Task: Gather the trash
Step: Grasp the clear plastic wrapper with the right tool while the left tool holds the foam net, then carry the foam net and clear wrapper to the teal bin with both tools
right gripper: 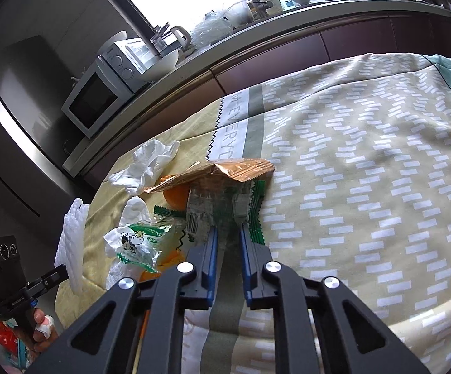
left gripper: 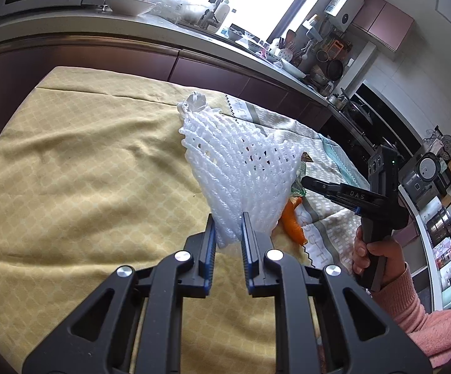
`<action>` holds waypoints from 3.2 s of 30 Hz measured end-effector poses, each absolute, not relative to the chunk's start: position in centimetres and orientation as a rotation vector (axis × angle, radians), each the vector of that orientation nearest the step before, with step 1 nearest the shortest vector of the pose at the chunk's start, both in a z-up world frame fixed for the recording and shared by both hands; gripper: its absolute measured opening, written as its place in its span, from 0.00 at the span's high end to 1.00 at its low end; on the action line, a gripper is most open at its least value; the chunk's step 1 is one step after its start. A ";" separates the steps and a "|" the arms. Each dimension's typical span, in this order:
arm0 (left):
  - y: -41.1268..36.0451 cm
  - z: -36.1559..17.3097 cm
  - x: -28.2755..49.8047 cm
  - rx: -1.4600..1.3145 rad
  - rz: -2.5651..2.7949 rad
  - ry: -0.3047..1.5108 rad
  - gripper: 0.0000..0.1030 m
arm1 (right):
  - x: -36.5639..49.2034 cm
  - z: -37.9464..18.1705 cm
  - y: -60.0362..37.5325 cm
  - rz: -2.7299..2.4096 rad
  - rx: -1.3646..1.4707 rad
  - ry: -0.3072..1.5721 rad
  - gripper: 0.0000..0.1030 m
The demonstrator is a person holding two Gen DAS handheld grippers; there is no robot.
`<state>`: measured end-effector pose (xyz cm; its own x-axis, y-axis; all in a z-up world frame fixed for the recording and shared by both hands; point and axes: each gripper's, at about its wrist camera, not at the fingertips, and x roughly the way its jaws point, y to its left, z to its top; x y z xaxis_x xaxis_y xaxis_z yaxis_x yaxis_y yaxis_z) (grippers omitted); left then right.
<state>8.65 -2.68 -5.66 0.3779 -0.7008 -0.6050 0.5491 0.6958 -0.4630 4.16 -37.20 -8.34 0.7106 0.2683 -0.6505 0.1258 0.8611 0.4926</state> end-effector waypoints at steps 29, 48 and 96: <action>4.3 -4.2 6.5 -0.218 -0.721 0.795 0.85 | -1.1 -0.3 -31.8 0.240 0.442 0.620 0.98; 11.8 -3.9 5.3 -0.268 -0.607 0.748 0.85 | 2.7 -3.7 -29.7 0.086 0.411 0.731 0.63; 16.5 -3.8 4.9 -0.299 -0.460 0.732 0.85 | 0.7 -1.0 -30.8 0.188 0.497 0.621 0.91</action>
<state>4.85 16.49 -3.75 0.6514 -0.5004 -0.5703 0.2965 0.8598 -0.4157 0.69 -30.77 -1.04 0.8008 0.3140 -0.5100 -0.0224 0.8666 0.4984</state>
